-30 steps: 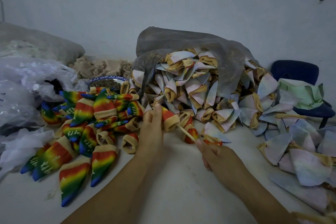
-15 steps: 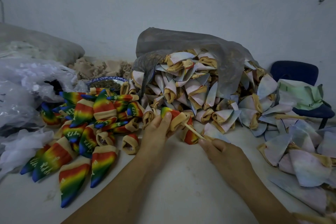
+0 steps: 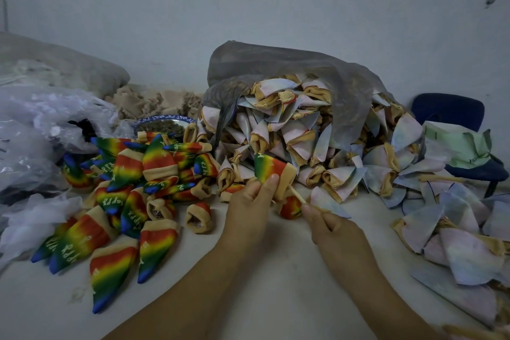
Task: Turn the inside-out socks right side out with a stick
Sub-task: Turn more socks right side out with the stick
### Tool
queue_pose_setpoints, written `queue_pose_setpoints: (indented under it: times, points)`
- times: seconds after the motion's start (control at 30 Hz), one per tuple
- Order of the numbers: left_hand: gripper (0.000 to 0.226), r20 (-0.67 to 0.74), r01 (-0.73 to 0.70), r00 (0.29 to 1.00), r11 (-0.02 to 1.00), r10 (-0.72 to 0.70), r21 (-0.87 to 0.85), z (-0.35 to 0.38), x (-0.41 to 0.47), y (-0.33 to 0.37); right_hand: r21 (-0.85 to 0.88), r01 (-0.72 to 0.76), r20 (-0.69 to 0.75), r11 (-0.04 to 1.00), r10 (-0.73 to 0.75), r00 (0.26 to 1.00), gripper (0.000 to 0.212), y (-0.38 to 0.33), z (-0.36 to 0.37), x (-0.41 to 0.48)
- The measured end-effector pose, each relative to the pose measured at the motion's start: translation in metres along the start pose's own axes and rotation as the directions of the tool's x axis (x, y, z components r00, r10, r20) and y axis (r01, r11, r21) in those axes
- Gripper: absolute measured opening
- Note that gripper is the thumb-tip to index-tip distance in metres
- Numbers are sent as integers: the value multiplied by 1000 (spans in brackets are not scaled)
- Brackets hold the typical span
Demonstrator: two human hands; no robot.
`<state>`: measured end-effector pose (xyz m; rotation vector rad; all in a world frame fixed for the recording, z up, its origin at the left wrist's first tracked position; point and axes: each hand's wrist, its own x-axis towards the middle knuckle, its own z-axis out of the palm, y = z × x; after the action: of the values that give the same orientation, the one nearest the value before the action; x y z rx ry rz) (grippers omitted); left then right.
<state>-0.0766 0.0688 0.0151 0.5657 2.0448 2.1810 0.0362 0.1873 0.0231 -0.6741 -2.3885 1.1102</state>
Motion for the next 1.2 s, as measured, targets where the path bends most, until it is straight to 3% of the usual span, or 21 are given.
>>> queue_pose_setpoints:
  times: [0.13, 0.3, 0.4, 0.53, 0.63, 0.77, 0.97, 1.2]
  points:
    - [51, -45, -55, 997, 996, 59, 69, 2, 1, -2, 51, -2, 5, 999, 1, 1000, 54, -2, 5, 1]
    - [59, -15, -19, 1000, 1000, 19, 5, -1, -1, -2, -69, 9, 19, 998, -8, 1000, 63, 2, -4, 8]
    - [46, -13, 34, 999, 996, -35, -87, -2, 0, 0, -176, 39, 20, 984, -36, 999, 72, 8, -13, 10]
    - [26, 36, 20, 999, 996, -17, -86, -2, -1, 4, -285, 90, 22, 954, -87, 996, 74, 11, -22, 11]
    - [25, 66, -9, 998, 1000, 11, -25, -2, -1, 4, -243, 65, 40, 968, -57, 998, 73, 9, -20, 11]
    - [37, 114, -77, 991, 991, 65, 110, 1, -4, 3, -112, 0, 41, 994, 5, 999, 55, 4, -9, 6]
    - [39, 159, -150, 979, 975, 123, 165, 7, -5, 4, 45, -69, 39, 997, 67, 997, 56, -5, 6, -1]
    - [43, 128, -116, 987, 978, 95, 170, 5, -5, -6, -24, -8, 49, 1000, 9, 999, 55, -5, 1, 1]
